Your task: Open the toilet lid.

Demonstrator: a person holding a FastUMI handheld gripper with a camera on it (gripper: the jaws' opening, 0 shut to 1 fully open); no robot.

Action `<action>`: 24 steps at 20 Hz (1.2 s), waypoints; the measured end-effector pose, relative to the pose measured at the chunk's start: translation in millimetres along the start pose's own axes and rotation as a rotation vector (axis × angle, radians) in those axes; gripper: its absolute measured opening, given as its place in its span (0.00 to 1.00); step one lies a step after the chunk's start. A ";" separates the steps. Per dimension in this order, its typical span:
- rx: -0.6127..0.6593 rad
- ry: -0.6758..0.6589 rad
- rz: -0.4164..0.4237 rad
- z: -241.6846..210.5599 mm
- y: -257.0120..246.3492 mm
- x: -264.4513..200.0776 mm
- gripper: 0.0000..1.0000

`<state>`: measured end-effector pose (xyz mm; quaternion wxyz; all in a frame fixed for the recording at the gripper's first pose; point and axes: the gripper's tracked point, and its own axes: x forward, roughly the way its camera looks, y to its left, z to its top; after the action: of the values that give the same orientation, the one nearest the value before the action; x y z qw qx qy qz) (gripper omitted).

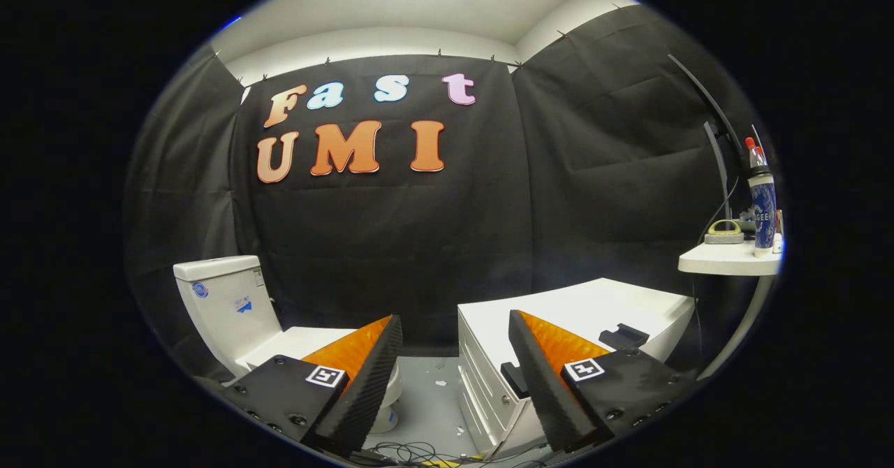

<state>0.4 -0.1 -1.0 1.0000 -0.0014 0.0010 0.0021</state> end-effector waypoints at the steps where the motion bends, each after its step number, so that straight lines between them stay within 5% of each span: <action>1: 0.001 0.000 0.000 0.6 0.6 0.1 0.98; 24: -0.001 0.002 -0.007 -0.6 -1.7 -1.2 0.98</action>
<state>-0.8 -1.8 -1.6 1.0000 -0.0020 0.0021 -0.0014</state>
